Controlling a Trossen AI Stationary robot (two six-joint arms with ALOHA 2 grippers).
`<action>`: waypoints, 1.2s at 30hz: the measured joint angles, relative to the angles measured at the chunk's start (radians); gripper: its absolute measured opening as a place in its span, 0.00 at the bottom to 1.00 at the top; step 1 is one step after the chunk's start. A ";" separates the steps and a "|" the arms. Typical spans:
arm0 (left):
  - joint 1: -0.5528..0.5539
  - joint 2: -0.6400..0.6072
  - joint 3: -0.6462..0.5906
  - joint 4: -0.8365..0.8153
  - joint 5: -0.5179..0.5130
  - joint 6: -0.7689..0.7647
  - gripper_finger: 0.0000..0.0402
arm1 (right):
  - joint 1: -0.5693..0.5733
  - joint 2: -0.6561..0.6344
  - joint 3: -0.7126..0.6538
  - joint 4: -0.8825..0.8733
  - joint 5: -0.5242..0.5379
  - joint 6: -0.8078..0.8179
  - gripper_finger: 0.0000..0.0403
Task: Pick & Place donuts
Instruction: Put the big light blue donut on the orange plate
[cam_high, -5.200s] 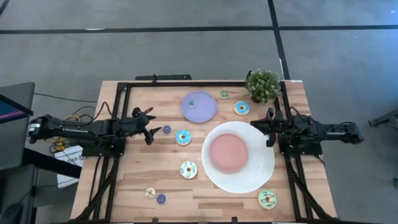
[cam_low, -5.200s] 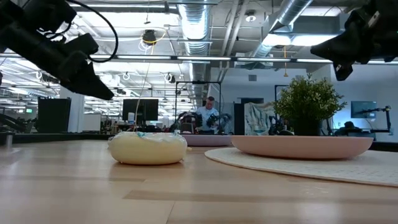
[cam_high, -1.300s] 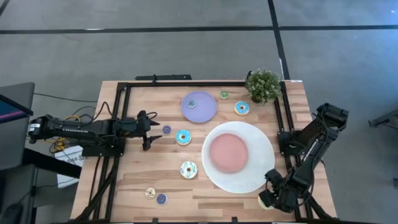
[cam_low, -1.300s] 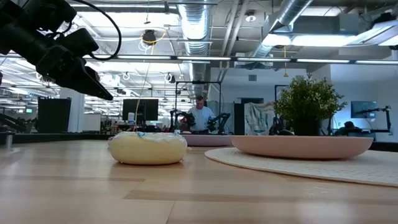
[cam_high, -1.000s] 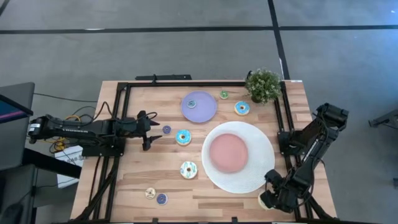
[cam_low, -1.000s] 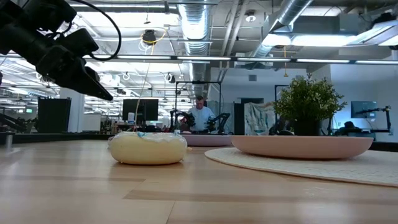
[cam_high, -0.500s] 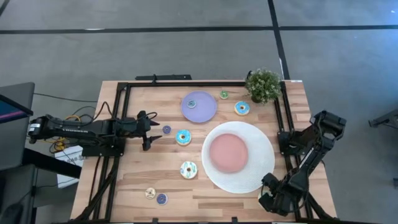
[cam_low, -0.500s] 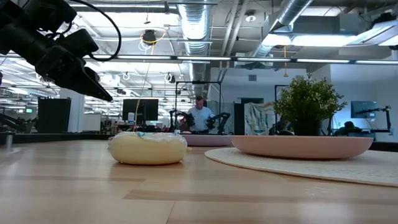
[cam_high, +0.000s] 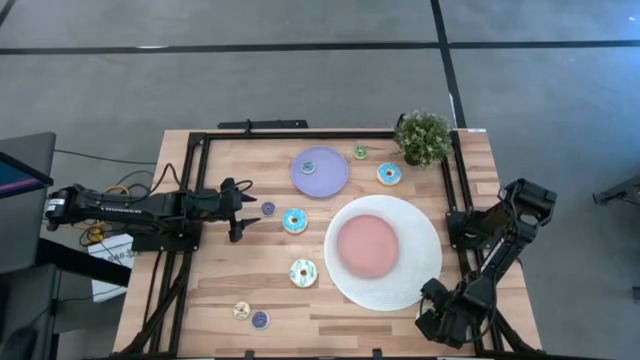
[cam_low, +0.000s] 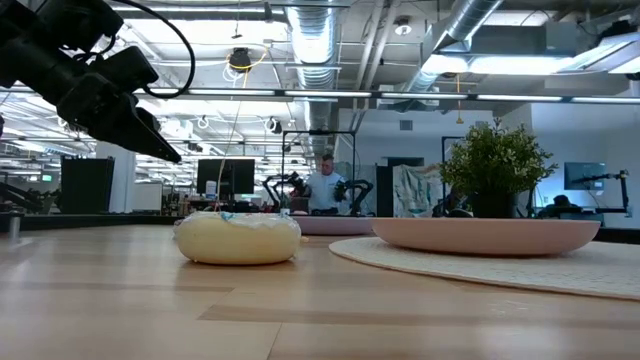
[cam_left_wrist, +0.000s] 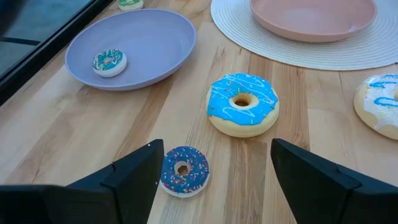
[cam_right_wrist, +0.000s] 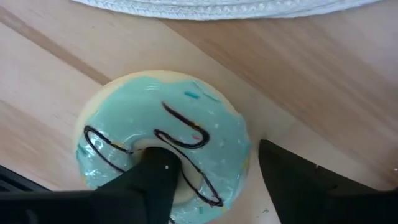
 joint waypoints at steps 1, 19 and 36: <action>0.000 0.000 0.000 0.000 0.000 0.000 0.72 | 0.000 0.000 0.000 0.002 0.000 0.011 0.49; 0.000 0.000 0.000 0.001 0.000 0.000 0.72 | -0.007 -0.135 0.000 -0.003 0.137 0.014 0.32; 0.000 0.000 0.000 0.030 -0.001 0.047 0.72 | -0.470 -0.295 0.000 -0.019 0.773 -0.680 0.35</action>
